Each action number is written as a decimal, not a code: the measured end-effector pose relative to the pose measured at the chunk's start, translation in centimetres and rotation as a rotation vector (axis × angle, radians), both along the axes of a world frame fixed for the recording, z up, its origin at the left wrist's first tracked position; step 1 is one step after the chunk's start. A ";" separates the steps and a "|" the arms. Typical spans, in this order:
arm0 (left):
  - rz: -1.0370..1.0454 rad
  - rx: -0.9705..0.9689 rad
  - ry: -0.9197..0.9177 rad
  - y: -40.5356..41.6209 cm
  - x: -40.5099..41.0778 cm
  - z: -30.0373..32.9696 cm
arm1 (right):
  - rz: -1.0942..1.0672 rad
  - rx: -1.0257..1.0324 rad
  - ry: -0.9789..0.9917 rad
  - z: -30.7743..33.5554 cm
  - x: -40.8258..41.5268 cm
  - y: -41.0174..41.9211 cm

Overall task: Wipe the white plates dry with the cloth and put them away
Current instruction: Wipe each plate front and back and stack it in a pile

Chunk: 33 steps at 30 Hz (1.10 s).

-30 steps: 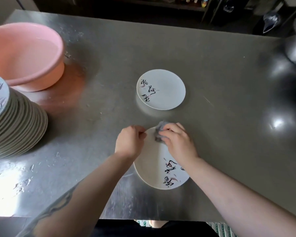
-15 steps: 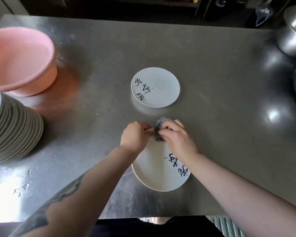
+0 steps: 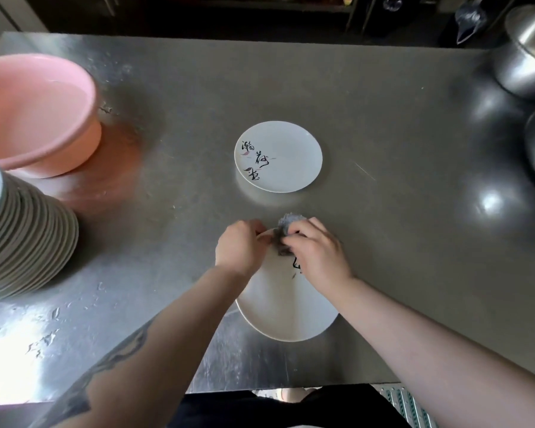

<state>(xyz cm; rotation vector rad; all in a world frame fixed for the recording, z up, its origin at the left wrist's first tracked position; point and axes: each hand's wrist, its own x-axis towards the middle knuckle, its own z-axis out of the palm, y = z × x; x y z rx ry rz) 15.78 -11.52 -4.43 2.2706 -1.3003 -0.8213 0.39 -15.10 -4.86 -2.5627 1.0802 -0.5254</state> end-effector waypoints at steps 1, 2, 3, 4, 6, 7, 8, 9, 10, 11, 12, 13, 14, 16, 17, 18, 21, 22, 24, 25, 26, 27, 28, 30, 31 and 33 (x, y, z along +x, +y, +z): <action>0.031 0.014 0.020 0.0 0.3 -0.1 | -0.009 0.001 0.005 -0.1 -0.4 -0.1; 0.072 0.017 0.032 0.3 0.7 -0.2 | -0.029 -0.013 0.010 -0.2 -0.9 -0.4; 0.121 0.011 0.034 0.9 1.1 -0.2 | -0.055 -0.035 0.021 -0.2 -1.7 -0.6; 0.174 -0.002 0.037 1.7 1.5 -0.2 | -0.080 -0.057 0.036 -0.1 -2.5 -0.8; 0.238 -0.019 0.041 3.7 1.8 -0.3 | -0.114 -0.073 0.059 0.0 -3.6 -0.9; 0.228 -0.023 0.029 4.4 1.6 -0.3 | -0.129 -0.073 0.063 0.1 -3.7 -0.8; 0.196 -0.024 0.009 4.9 1.4 -0.3 | -0.146 -0.067 0.067 0.2 -3.6 -0.6; 0.163 -0.026 -0.016 5.0 1.3 -0.4 | -0.160 -0.056 0.073 0.2 -3.2 -0.5; 0.138 -0.044 -0.034 4.8 1.3 -0.3 | -0.163 -0.042 0.074 0.1 -2.8 -0.3; 0.118 -0.074 -0.049 4.2 1.2 -0.2 | -0.153 -0.023 0.068 0.1 -2.2 0.0; 0.096 -0.110 -0.055 3.5 1.1 -0.1 | -0.137 -0.001 0.057 0.0 -1.7 0.2; 0.069 -0.130 -0.060 2.6 0.9 -0.1 | -0.122 0.025 0.048 -0.1 -1.1 0.4; 0.038 -0.133 -0.063 1.8 0.5 0.0 | -0.109 0.047 0.046 -0.1 -0.7 0.5; 0.019 -0.087 -0.048 0.5 0.1 -0.1 | -0.086 0.066 0.055 -0.2 -0.4 0.4; 0.046 -0.062 -0.011 0.3 0.4 -0.1 | -0.081 0.069 0.061 -0.1 -0.6 0.3; 0.084 -0.051 0.035 0.3 0.9 -0.1 | -0.089 0.065 0.069 -0.1 -1.0 0.2; 0.237 -0.085 0.071 1.6 2.5 -0.1 | -0.152 0.007 0.081 0.5 -2.8 -0.3; 0.292 -0.101 0.074 2.3 2.7 0.0 | -0.163 -0.009 0.083 0.6 -3.2 -0.3; 0.342 -0.096 0.064 3.8 2.5 0.1 | -0.185 -0.002 0.093 0.9 -3.1 -0.3; 0.324 -0.062 0.039 4.4 2.2 0.0 | -0.206 0.018 0.099 0.9 -2.8 -0.3; 0.283 -0.025 0.010 4.8 2.0 0.0 | -0.220 0.038 0.100 0.9 -2.3 -0.2; 0.234 -0.011 -0.009 4.9 1.8 0.0 | -0.215 0.057 0.094 0.8 -1.9 -0.1; 0.189 -0.024 -0.013 4.6 1.7 0.2 | -0.195 0.075 0.086 0.7 -1.4 0.1; 0.130 -0.087 -0.001 3.3 1.5 0.5 | -0.147 0.098 0.074 0.5 -0.5 0.5; 0.113 -0.101 0.004 2.5 1.4 0.6 | -0.130 0.101 0.067 0.4 -0.1 0.6; 0.097 -0.067 0.018 1.2 1.1 0.6 | -0.107 0.097 0.053 0.5 0.0 0.6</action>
